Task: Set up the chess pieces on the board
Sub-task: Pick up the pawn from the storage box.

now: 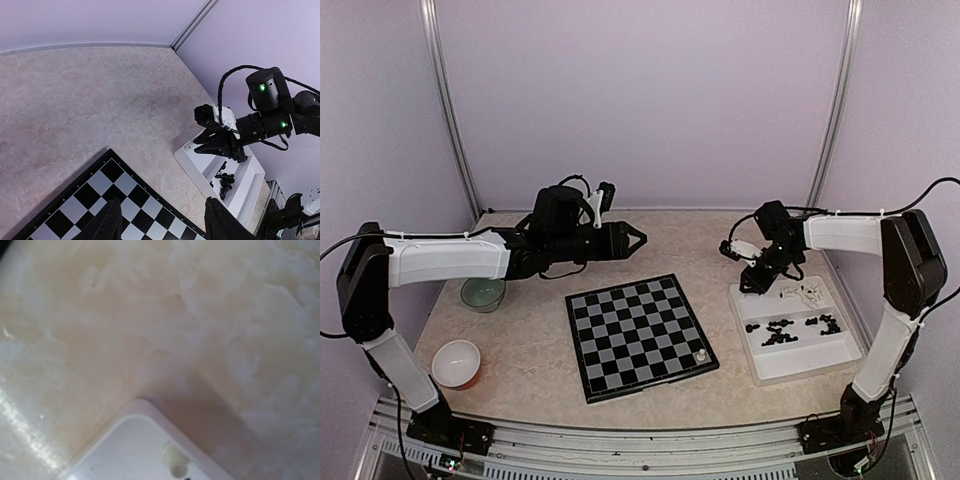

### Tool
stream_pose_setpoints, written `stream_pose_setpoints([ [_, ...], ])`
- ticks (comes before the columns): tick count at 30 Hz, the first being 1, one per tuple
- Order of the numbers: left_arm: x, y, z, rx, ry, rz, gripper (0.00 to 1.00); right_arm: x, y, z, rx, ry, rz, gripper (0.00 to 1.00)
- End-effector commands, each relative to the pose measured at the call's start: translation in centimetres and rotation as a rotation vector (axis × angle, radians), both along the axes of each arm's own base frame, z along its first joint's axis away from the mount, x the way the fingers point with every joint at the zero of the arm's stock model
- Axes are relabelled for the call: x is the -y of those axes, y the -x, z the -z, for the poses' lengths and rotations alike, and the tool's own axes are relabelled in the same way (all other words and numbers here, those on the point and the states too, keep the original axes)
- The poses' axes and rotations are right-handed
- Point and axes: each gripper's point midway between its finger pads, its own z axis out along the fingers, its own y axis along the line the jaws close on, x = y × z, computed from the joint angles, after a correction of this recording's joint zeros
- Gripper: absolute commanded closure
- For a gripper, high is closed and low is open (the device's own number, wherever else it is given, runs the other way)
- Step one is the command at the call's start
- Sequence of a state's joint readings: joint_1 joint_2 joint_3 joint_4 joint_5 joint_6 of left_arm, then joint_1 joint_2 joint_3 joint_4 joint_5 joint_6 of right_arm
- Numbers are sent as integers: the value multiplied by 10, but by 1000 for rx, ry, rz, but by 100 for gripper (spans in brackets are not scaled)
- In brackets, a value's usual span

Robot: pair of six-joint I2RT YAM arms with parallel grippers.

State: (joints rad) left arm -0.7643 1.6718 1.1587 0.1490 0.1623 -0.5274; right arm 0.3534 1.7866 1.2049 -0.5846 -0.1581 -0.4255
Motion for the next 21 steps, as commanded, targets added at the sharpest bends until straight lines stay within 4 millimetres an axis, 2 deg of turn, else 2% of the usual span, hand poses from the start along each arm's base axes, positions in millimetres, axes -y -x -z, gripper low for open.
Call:
stream_pose_setpoints([
  [1, 7, 0, -15, 27, 37, 16, 43, 5, 6, 6, -14, 32, 9, 78],
  [6, 9, -1, -14, 25, 38, 23, 43, 8, 3, 12, -25, 43, 25, 76],
  [16, 8, -3, -11, 24, 28, 19, 43, 1, -8, 27, -52, 32, 27, 74],
  [21, 8, -4, -10, 23, 28, 22, 43, -2, -16, 26, -47, 23, 34, 81],
])
